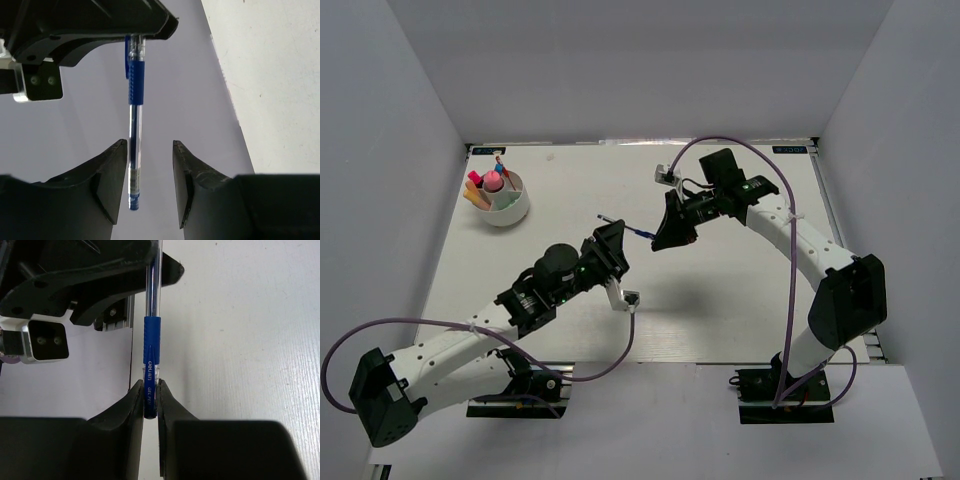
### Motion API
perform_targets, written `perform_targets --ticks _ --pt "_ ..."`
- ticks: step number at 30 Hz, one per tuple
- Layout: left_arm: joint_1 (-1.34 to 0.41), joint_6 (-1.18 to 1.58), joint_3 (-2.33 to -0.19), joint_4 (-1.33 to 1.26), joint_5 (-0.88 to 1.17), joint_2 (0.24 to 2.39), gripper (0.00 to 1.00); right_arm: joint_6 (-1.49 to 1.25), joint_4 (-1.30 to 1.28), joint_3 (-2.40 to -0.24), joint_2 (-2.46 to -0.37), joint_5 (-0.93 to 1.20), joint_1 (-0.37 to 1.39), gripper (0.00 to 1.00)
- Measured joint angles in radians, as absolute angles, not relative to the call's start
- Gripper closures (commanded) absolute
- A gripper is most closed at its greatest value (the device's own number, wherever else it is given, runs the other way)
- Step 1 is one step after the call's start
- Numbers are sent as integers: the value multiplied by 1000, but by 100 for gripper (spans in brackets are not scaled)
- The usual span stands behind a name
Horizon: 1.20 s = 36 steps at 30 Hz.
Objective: Sort the stationery into containers
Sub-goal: Pass the stationery from the right arm to the left
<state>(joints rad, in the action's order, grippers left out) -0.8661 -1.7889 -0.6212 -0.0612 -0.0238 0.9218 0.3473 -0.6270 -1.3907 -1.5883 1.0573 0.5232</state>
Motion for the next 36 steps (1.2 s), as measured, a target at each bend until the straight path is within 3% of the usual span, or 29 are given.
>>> perform_targets --ticks 5,28,36 --pt "-866 -1784 -617 -61 -48 887 40 341 -627 -1391 -1588 1058 514 100" --pt "-863 -1729 -561 -171 -282 861 30 340 -664 -1391 -1592 1058 458 100" --pt "-794 -1227 -823 83 -357 907 26 255 -594 -1378 -1591 1039 402 100"
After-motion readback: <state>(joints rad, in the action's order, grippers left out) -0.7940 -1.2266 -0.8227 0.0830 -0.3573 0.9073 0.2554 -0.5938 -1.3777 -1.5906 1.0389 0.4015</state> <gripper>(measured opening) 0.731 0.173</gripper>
